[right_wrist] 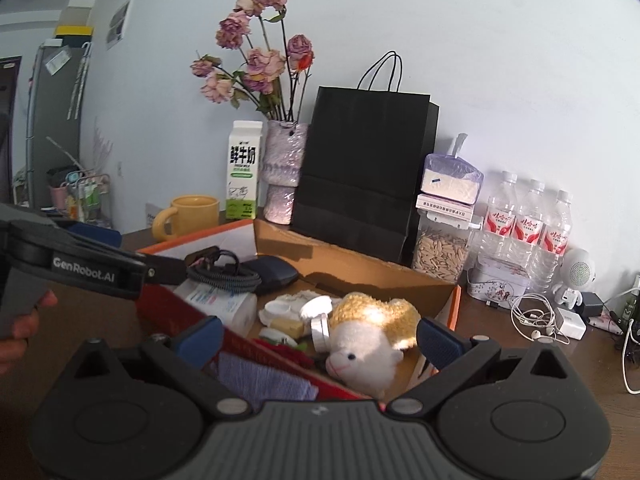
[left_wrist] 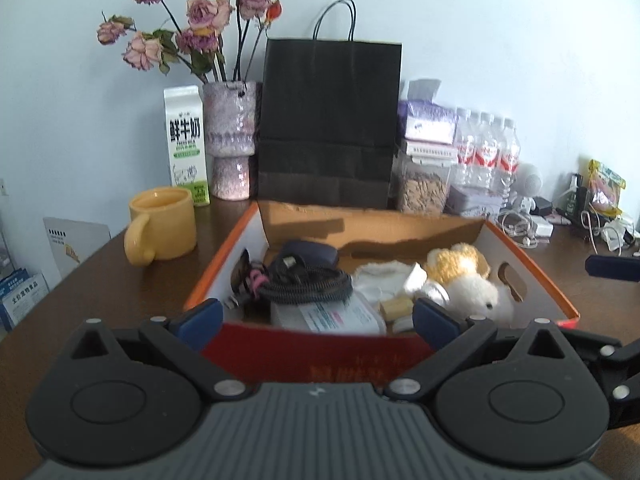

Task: Organize objects
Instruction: 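Withdraw both tools from the box toward the purple pouch, then grasp the small white cap with the left tool while the right tool moves to the pouch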

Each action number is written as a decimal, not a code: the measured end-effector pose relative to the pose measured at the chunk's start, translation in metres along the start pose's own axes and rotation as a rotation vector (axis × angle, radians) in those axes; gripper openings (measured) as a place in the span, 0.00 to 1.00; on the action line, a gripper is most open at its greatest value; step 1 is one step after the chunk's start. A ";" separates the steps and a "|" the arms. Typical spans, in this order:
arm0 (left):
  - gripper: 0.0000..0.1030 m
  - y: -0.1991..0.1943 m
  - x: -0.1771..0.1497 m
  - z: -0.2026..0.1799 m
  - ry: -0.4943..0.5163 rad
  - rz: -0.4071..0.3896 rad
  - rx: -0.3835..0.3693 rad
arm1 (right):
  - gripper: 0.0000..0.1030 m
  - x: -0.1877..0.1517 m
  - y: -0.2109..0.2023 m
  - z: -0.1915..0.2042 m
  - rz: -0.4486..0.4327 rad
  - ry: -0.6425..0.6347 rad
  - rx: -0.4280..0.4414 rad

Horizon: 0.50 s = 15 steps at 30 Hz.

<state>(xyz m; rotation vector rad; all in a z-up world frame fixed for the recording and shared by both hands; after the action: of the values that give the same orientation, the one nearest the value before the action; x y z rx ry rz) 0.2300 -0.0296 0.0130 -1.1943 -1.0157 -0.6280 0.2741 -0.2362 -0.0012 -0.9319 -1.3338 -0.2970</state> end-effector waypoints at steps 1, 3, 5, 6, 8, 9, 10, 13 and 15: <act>1.00 0.000 -0.004 -0.002 0.000 0.012 0.002 | 1.00 -0.003 -0.003 -0.002 0.005 0.005 0.008; 1.00 0.000 -0.009 -0.005 -0.002 0.033 0.003 | 1.00 -0.008 -0.008 -0.004 0.015 0.014 0.027; 1.00 0.000 -0.012 -0.008 -0.004 0.050 -0.002 | 1.00 -0.013 -0.012 -0.004 0.028 0.015 0.038; 1.00 0.000 -0.014 -0.011 0.000 0.058 -0.006 | 1.00 -0.016 -0.013 -0.005 0.037 0.015 0.040; 1.00 -0.002 -0.019 -0.016 0.018 0.073 -0.023 | 1.00 -0.022 -0.017 -0.006 0.055 0.014 0.045; 1.00 -0.002 -0.021 -0.019 0.029 0.078 -0.030 | 1.00 -0.026 -0.020 -0.006 0.065 0.015 0.047; 1.00 -0.003 -0.025 -0.022 0.040 0.084 -0.038 | 1.00 -0.030 -0.022 -0.008 0.075 0.016 0.047; 1.00 -0.003 -0.032 -0.031 0.063 0.106 -0.056 | 1.00 -0.042 -0.028 -0.013 0.102 0.032 0.045; 1.00 -0.002 -0.037 -0.034 0.070 0.122 -0.062 | 1.00 -0.048 -0.030 -0.016 0.119 0.048 0.042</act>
<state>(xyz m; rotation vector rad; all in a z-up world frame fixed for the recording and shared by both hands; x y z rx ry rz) 0.2225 -0.0663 -0.0200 -1.2701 -0.8633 -0.6037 0.2521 -0.2816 -0.0321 -0.9593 -1.2312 -0.1981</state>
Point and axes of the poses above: each gripper's, at about its wrist camera, not at the fingertips, and y roughly the way its jaws point, z to its left, x to its top, the point moved 1 cm from there along y, roughly the way its jaws point, and after that the axes turned 9 degrees about x, right-handed, at the moved point
